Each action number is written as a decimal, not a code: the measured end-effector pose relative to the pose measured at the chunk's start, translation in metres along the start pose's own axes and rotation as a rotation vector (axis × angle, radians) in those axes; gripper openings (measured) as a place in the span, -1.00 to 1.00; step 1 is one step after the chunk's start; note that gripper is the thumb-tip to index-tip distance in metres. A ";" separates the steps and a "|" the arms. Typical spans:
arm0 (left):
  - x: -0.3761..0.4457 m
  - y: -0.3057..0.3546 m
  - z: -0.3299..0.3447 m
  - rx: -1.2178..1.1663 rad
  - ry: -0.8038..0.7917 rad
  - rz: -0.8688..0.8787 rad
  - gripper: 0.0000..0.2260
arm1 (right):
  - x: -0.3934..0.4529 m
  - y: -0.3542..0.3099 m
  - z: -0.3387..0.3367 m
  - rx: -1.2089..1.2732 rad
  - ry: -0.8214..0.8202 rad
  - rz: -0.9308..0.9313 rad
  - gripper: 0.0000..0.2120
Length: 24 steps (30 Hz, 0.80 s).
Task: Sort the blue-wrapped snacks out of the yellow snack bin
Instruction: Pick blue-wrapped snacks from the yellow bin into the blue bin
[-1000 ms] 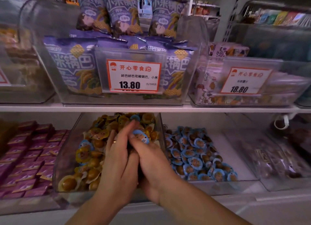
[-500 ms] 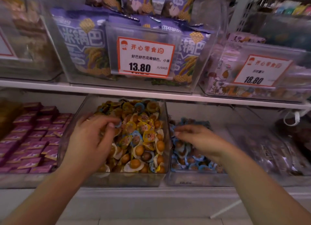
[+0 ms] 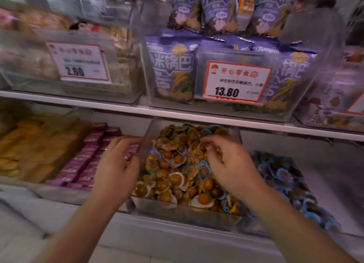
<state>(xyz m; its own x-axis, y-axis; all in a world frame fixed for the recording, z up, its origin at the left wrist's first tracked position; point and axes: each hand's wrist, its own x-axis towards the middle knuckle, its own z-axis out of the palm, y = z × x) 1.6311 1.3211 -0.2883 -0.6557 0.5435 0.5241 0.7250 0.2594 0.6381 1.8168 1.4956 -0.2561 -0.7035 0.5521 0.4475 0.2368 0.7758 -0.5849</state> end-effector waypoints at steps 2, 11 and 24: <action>-0.003 -0.008 -0.004 -0.005 -0.024 -0.005 -0.68 | 0.009 -0.016 0.024 -0.026 -0.141 -0.043 -0.71; 0.002 -0.016 -0.012 -0.076 -0.101 0.002 -0.65 | 0.036 -0.012 0.121 -0.350 -0.554 -0.173 -0.31; 0.000 -0.025 -0.021 -0.068 -0.117 -0.046 -0.71 | 0.062 -0.005 0.082 -0.658 -0.614 0.113 -0.76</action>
<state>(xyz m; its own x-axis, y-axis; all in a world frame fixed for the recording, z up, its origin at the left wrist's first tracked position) 1.6085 1.2980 -0.2917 -0.6557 0.6228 0.4268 0.6765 0.2337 0.6984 1.7168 1.5013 -0.2811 -0.8417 0.5216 -0.1392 0.5284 0.8489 -0.0141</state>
